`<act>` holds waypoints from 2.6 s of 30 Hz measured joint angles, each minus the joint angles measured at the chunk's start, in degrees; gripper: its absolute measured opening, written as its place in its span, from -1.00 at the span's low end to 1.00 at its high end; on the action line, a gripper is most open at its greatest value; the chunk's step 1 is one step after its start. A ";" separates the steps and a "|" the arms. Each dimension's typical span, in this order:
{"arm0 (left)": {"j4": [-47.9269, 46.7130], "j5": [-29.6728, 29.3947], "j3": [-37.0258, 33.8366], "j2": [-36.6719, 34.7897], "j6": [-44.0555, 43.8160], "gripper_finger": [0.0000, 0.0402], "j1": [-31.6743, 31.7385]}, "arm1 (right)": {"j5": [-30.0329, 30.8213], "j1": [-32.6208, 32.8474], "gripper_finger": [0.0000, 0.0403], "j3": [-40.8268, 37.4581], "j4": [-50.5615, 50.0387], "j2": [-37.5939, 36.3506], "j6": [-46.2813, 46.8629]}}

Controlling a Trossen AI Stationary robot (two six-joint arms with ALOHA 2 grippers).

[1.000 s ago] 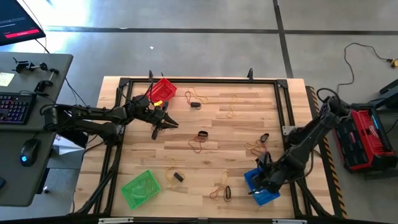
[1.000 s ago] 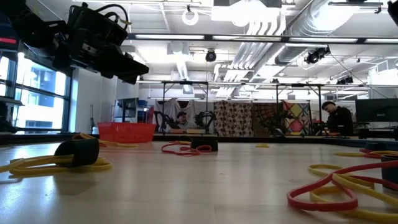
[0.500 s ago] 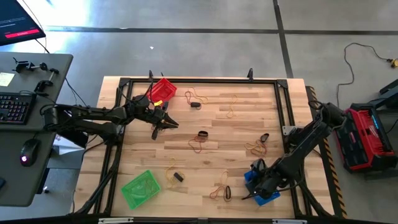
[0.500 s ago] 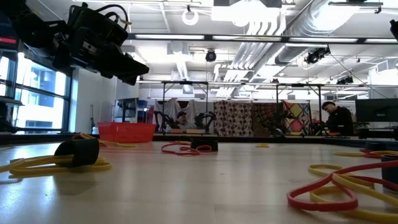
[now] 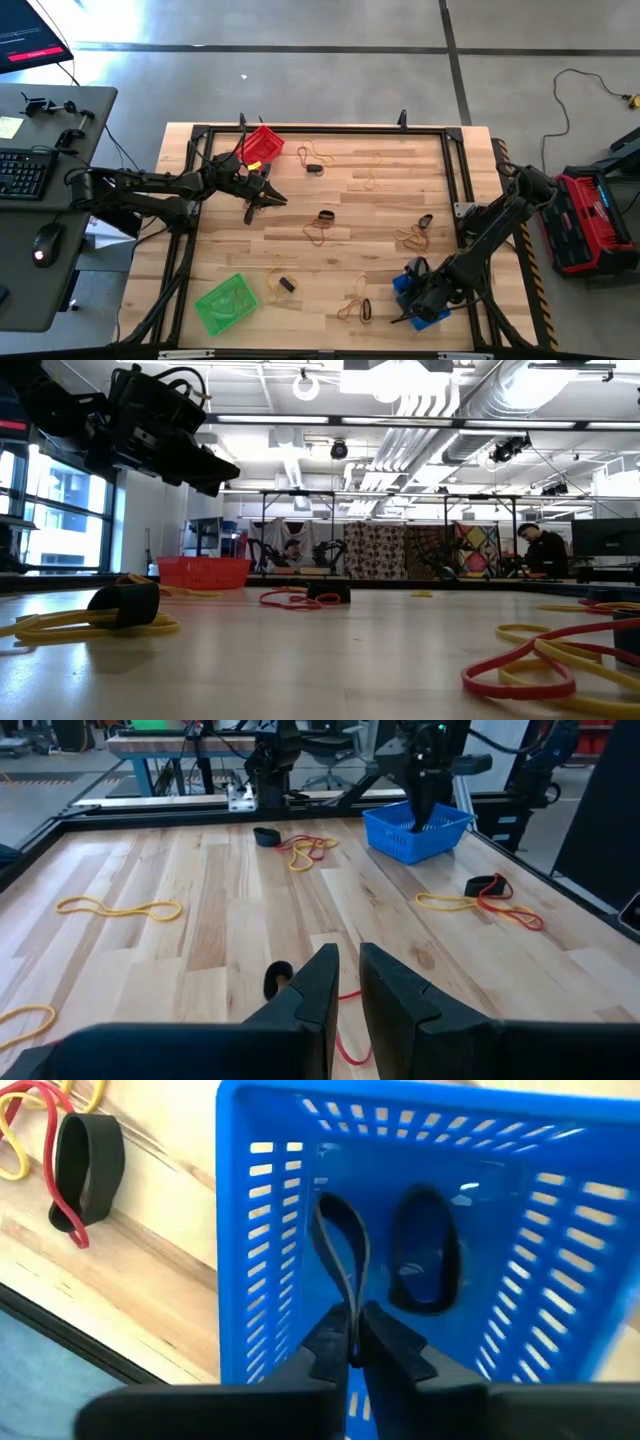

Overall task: Sort rubber bands into baskets
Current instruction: Put the black rubber band into the blue basket, then put the yellow rubber band into the green basket

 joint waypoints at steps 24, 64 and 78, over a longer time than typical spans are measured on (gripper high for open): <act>-0.09 -6.19 1.46 0.01 -1.36 -0.84 -1.75 | 9.84 -4.85 -0.82 19.16 -31.46 -0.02 -21.14; -52.32 -12.32 50.92 33.65 18.32 -1.00 9.28 | 7.21 -52.88 -1.00 -30.76 60.77 -17.33 -102.65; -67.60 -23.38 68.67 47.87 29.86 -0.88 11.81 | 7.00 -51.20 -1.00 -31.18 60.95 -17.33 -101.12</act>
